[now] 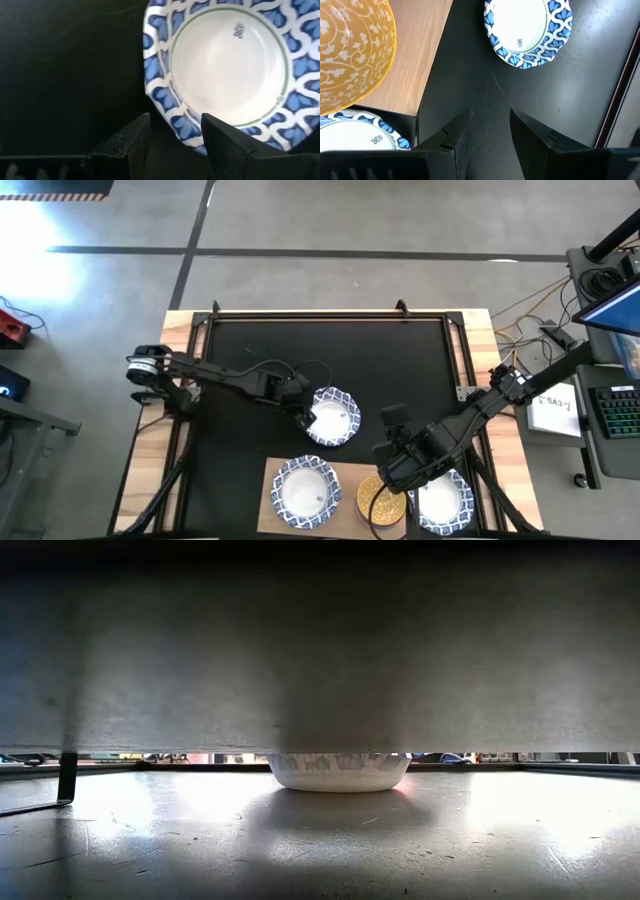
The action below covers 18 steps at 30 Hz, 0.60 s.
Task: Place and stack bowls onto a shelf
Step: Stack the large white bowl on top of the large white bowl on the shelf
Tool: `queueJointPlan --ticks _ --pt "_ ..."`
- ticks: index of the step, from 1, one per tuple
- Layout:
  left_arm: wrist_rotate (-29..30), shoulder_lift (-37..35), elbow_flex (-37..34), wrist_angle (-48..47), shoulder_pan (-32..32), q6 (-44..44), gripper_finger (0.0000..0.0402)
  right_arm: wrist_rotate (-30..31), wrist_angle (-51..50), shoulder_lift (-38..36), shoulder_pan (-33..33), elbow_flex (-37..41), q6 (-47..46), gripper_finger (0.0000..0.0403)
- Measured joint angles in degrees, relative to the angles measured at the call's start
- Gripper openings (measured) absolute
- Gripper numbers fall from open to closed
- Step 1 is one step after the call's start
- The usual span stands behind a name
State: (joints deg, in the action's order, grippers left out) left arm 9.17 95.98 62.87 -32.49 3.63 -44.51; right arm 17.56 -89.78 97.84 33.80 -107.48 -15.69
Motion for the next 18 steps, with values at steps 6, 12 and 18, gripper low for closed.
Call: queueJointPlan --ticks 6,12,18 --pt "-2.1 2.0 -0.4 2.6 -0.4 -0.2 0.016 0.0 -0.1 0.0 0.0 0.0 1.1 0.0125" --pt "-2.7 7.0 1.1 3.7 -0.5 0.0 0.016 0.0 0.0 0.0 0.0 0.0 2.3 0.0125" --pt "-2.9 9.9 3.9 3.6 -0.5 3.3 0.0142 0.0 -0.1 0.0 0.0 0.0 2.8 0.0125"
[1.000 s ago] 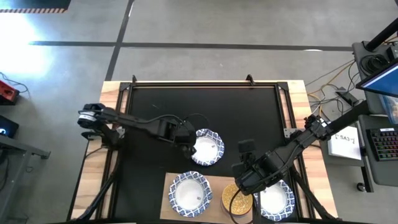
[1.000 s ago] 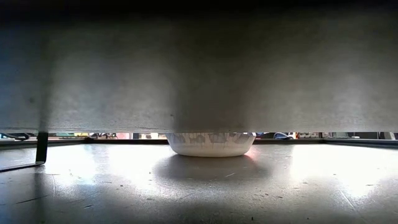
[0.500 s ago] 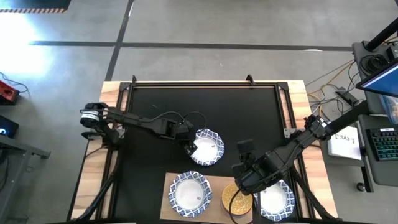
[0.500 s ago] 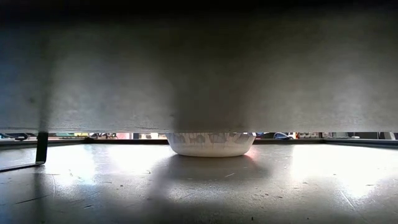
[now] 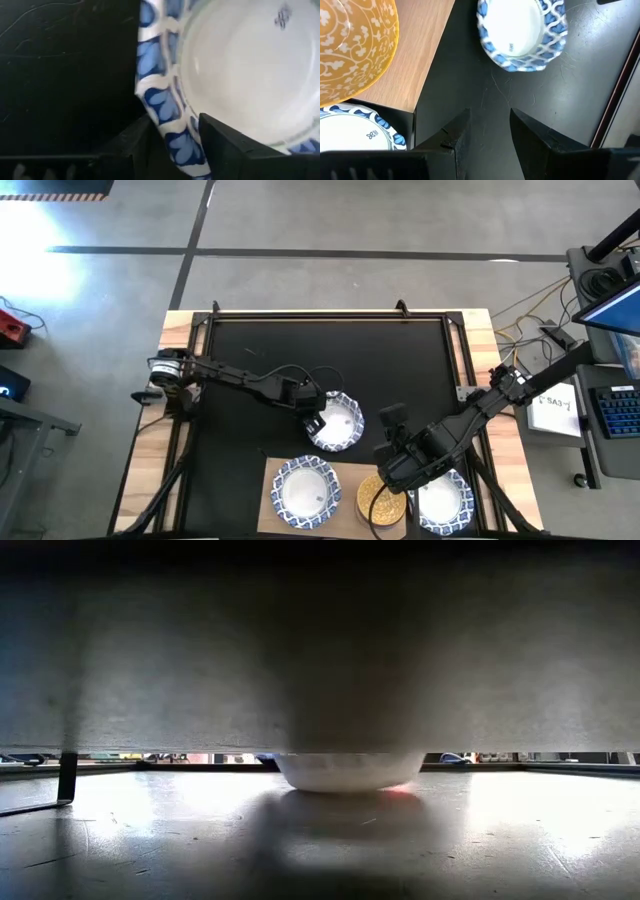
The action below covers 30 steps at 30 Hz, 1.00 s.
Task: Place and stack bowls onto a shelf
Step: Stack the large white bowl on top of the large white bowl on the shelf
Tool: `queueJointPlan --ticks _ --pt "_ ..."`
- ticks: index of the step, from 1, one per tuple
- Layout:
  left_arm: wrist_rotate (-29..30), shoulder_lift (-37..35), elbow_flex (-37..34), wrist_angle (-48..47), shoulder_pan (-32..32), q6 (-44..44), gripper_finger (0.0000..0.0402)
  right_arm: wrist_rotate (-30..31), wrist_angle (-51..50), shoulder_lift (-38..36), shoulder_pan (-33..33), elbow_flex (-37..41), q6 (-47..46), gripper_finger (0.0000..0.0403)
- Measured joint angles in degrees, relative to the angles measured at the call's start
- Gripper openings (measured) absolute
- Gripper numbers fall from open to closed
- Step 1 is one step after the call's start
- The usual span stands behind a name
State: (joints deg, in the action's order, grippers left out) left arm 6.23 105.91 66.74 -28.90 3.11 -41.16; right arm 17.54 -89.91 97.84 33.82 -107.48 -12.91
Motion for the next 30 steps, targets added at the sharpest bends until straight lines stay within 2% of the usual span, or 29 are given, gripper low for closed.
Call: queueJointPlan --ticks 10,15,19,22,26,30 --pt "-1.6 0.4 1.1 -0.1 -0.6 3.0 0.0011 0.0 -0.1 0.0 0.0 0.0 0.4 0.0125" --pt "-2.7 -0.7 1.1 -0.5 -1.5 4.6 0.001 0.3 0.5 0.0 -0.3 0.0 -0.5 0.0125" --pt "-2.6 -3.2 1.1 -0.7 -2.6 5.8 0.0003 0.6 1.7 -0.2 -2.5 0.0 -6.0 0.0125" --pt "-1.4 -5.5 1.1 -1.0 -3.3 6.2 0.0002 1.0 2.1 -1.4 -4.8 0.0 -10.2 0.0125" --pt "0.6 -8.8 1.1 -0.9 -3.5 7.2 0.0001 4.9 4.5 -4.2 -8.5 0.0 -16.9 0.0125" --pt "3.3 -12.0 1.1 -0.8 -3.4 7.8 0.0001 5.7 9.2 -8.0 -12.8 0.9 -19.5 0.0125"
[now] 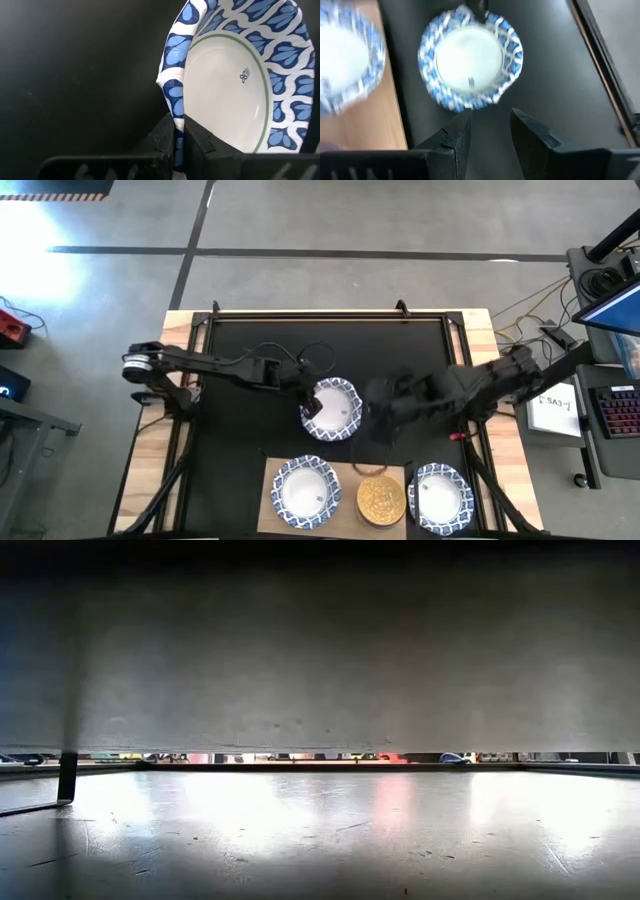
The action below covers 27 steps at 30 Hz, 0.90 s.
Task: Place and stack bowls onto a shelf
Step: Stack the large white bowl on top of the large white bowl on the shelf
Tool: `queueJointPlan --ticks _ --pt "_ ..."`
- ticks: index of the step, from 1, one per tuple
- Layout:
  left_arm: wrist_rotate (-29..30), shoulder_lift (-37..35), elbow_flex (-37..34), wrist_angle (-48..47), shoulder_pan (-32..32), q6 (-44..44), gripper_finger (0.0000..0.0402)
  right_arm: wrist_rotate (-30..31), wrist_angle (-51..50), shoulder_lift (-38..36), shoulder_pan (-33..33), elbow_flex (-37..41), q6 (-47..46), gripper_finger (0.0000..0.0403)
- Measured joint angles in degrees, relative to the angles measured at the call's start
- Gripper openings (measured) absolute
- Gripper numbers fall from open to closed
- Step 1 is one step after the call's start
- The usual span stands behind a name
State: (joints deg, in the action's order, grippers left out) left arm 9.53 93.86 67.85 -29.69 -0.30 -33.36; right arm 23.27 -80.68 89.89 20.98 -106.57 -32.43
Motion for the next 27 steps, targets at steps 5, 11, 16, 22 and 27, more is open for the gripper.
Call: queueJointPlan --ticks 5,11,16,22,27 --pt "0.6 -4.2 0.0 0.4 0.0 1.5 0.0001 0.0 5.3 -3.3 -5.6 3.4 -2.9 0.0125" --pt "1.6 -8.0 0.0 1.2 0.5 2.3 0.0 -2.4 11.0 -4.9 -10.8 8.6 -5.9 0.0125" --pt "1.9 -8.9 0.0 2.4 1.1 3.4 0.0 -7.5 17.3 -4.9 -13.7 12.1 -5.0 0.0125" --pt "1.9 -8.9 -0.1 3.7 1.7 4.7 0.0 -9.8 19.7 -4.6 -15.9 14.7 -3.1 0.0125" --pt "1.9 -9.0 -0.1 3.7 2.4 5.0 0.0 -9.7 19.5 -4.6 -16.7 15.0 -1.4 0.0125"
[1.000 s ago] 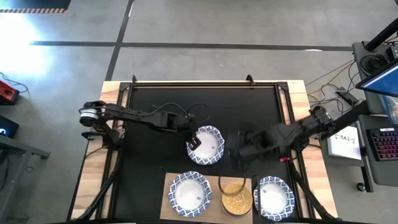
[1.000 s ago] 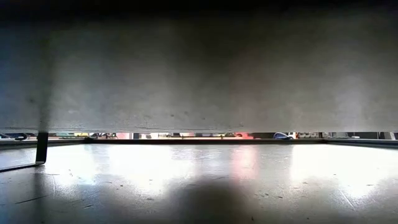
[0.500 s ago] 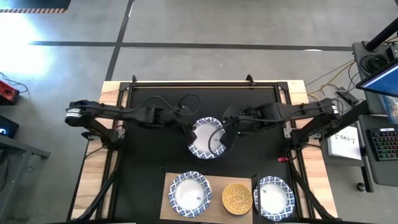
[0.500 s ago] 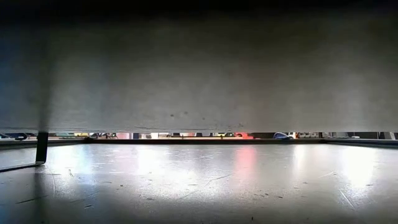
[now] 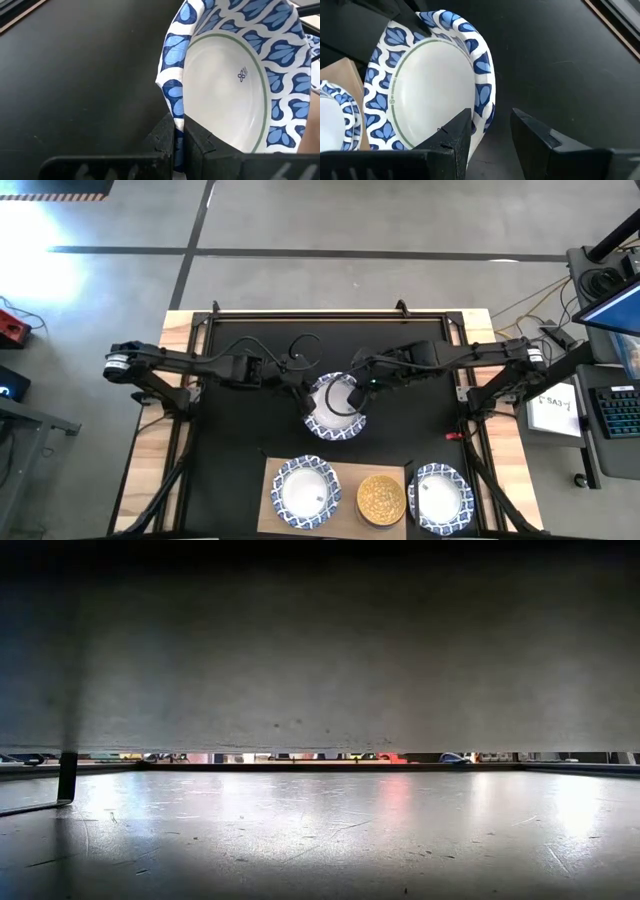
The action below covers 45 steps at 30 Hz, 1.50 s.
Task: Place and stack bowls onto a shelf
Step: Stack the large white bowl on top of the large white bowl on the shelf
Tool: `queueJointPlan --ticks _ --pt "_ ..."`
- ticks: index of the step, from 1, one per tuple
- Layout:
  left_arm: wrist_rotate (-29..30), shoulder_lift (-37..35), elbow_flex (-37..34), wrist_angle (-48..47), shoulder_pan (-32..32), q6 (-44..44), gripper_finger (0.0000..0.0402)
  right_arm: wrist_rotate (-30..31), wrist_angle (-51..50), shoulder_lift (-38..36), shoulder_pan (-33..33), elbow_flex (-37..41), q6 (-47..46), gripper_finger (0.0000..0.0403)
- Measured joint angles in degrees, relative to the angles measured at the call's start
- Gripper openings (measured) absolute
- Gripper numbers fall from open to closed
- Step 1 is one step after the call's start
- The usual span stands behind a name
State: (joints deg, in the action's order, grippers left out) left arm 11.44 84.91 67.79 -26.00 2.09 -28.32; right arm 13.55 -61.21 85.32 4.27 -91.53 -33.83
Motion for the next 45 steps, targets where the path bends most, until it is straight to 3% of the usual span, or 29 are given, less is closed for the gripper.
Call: queueJointPlan --ticks 15,27,45 --pt "-0.9 0.0 0.0 2.8 0.2 0.9 0.0 -0.1 0.7 2.0 -0.2 0.4 1.9 0.0119" --pt "-2.3 0.0 0.0 3.6 0.5 -0.6 0.0022 -0.1 0.7 2.1 -0.2 0.4 6.0 0.0014" --pt "-3.2 -0.4 2.6 1.2 1.9 3.5 0.0094 -1.0 -0.4 2.1 -0.2 0.4 7.4 0.0009"
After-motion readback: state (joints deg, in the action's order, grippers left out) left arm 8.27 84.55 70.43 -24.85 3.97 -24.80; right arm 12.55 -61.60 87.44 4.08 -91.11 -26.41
